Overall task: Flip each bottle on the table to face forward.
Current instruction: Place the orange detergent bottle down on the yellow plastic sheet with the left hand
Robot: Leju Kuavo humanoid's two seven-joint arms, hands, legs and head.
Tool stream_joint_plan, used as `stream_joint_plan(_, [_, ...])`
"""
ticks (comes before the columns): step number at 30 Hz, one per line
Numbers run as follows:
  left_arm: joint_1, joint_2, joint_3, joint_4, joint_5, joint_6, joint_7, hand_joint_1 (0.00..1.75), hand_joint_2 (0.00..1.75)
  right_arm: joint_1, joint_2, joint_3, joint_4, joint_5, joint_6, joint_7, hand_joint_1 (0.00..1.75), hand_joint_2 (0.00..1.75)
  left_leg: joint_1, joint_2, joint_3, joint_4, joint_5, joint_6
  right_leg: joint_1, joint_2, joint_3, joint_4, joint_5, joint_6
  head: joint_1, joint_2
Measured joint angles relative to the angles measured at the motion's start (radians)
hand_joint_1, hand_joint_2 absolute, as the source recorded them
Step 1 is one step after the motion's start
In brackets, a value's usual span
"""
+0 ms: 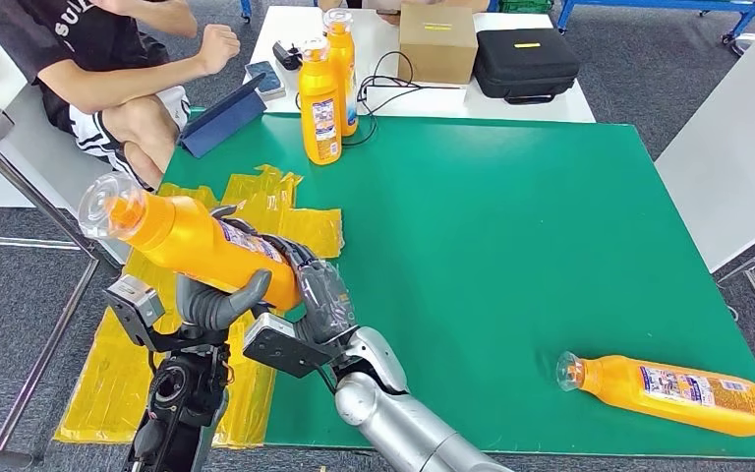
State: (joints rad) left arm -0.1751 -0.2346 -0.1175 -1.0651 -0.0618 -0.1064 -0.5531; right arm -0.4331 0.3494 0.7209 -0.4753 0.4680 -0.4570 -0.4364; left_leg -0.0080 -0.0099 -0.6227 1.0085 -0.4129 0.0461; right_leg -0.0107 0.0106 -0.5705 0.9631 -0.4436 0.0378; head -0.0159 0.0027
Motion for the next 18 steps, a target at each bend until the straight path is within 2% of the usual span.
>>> stream_joint_plan(7, [0.000, 0.000, 0.000, 0.000, 0.000, 0.001, 0.000, 1.75, 1.75, 0.000, 0.000, 0.000, 0.000, 0.000, -0.002, 0.000, 1.75, 1.75, 0.000, 0.000, 0.000, 0.000, 0.000, 0.000, 0.000, 0.000, 0.000, 0.000, 0.000, 0.000, 0.000, 0.000])
stream_joint_plan(8, [0.000, 0.000, 0.000, 0.000, 0.000, 0.002, -0.001, 1.75, 1.75, 0.000, 0.000, 0.000, 0.000, -0.001, -0.003, -0.001, 1.63, 1.75, 0.000, 0.000, 0.000, 0.000, 0.000, 0.000, 0.000, 0.000, 0.000, 0.000, 0.000, 0.000, 0.000, 0.000])
stream_joint_plan(10, [0.000, 0.001, 0.000, 0.000, -0.005, 0.012, -0.005, 1.75, 1.75, 0.000, -0.002, 0.001, 0.000, -0.003, -0.009, -0.006, 0.75, 1.75, 0.000, 0.000, 0.000, 0.000, 0.000, 0.000, 0.000, 0.000, 0.000, 0.000, 0.000, 0.000, 0.000, 0.000])
stream_joint_plan(11, [0.000, 0.002, -0.001, -0.001, -0.012, 0.023, -0.008, 1.75, 1.75, 0.000, -0.004, 0.002, 0.000, -0.006, -0.013, -0.010, 0.32, 1.31, 0.000, 0.000, 0.000, 0.000, 0.000, 0.000, 0.000, 0.000, 0.000, 0.000, 0.000, 0.000, 0.000, 0.000])
stream_joint_plan(12, [0.000, 0.003, -0.003, -0.002, -0.026, 0.041, -0.011, 1.75, 1.75, 0.001, -0.007, 0.003, 0.000, -0.009, -0.020, -0.017, 0.00, 0.87, 0.000, 0.000, 0.000, 0.000, 0.000, 0.000, 0.000, 0.000, 0.000, 0.000, 0.000, 0.000, 0.000, 0.000])
stream_joint_plan(14, [-0.003, 0.005, -0.010, -0.010, -0.085, 0.115, -0.011, 1.75, 1.75, 0.007, -0.016, 0.006, -0.003, -0.019, -0.044, -0.039, 0.00, 0.00, 0.000, 0.000, 0.000, 0.000, 0.000, 0.000, 0.000, 0.000, 0.000, 0.000, 0.000, 0.000, 0.000, 0.000])
stream_joint_plan(16, [-0.006, 0.011, -0.017, -0.016, -0.215, 0.268, 0.013, 1.75, 1.75, 0.014, -0.029, 0.008, -0.020, -0.028, -0.075, -0.063, 0.00, 0.00, 0.000, 0.000, 0.000, 0.000, 0.000, 0.000, 0.000, 0.000, 0.000, 0.000, 0.000, 0.000, 0.000, 0.000])
stream_joint_plan(18, [-0.011, 0.023, -0.024, -0.012, -0.410, 0.471, 0.067, 1.75, 1.75, 0.023, -0.049, 0.009, -0.059, -0.026, -0.113, -0.068, 0.00, 0.00, 0.000, 0.000, 0.000, 0.000, 0.000, 0.000, 0.000, 0.000, 0.000, 0.000, 0.000, 0.000, 0.000, 0.000])
